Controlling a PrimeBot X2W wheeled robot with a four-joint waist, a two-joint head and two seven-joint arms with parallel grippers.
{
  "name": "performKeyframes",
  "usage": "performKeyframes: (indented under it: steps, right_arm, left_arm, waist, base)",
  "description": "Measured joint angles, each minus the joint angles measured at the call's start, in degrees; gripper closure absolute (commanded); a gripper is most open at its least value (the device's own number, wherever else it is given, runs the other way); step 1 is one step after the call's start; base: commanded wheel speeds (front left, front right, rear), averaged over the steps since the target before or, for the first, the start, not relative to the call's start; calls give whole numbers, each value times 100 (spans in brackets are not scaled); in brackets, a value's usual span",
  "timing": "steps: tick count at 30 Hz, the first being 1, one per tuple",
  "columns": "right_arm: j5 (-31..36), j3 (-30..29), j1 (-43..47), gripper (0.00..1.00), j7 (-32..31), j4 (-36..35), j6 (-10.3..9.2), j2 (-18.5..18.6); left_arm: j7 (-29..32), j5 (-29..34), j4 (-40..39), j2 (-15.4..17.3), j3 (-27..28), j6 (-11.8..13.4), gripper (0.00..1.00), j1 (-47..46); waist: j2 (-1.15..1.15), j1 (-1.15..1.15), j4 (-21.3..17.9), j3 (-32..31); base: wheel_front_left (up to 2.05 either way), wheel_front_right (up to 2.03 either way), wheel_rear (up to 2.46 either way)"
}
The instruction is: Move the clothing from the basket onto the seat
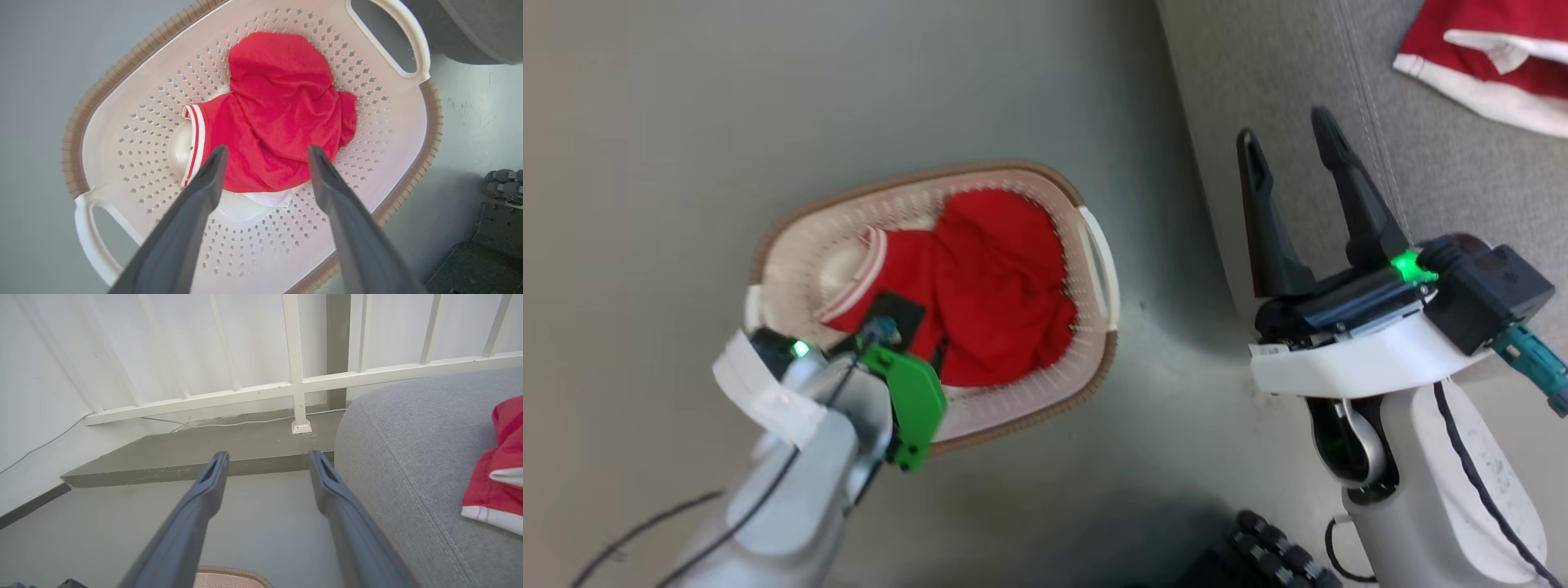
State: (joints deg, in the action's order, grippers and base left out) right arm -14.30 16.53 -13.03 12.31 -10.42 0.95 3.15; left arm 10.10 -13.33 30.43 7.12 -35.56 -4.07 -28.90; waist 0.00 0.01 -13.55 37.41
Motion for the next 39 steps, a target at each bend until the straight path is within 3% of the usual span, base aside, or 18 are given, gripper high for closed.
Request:
performKeyframes:
  steps: [6,15,26,39]
  right_arm:
    - [-157,101,-259,0,85,-89,-15,-7]
    - [-565,274,-686,0,202,-221,-218,-30]
    - [-697,347,-915,0,212,-123,-409,-40]
    - [-747,341,-1095,0,213,-221,-510,-52]
  left_arm:
    - [98,5,307,147,148,-3,0,-474]
    - [198,112,719,483,337,-27,0,-1186]
    - [137,163,1359,538,422,65,0,-1503]
    - [259,162,2075,386,439,187,0,-1751]
  waist:
    - [0,0,-272,495]
    - [0,0,-630,1247]
    - [0,-1,-931,1853]
    - [0,-1,-967,2017]
  base:
    - [0,0,0]
    - [0,0,0]
    - [0,0,0]
    - [0,0,0]
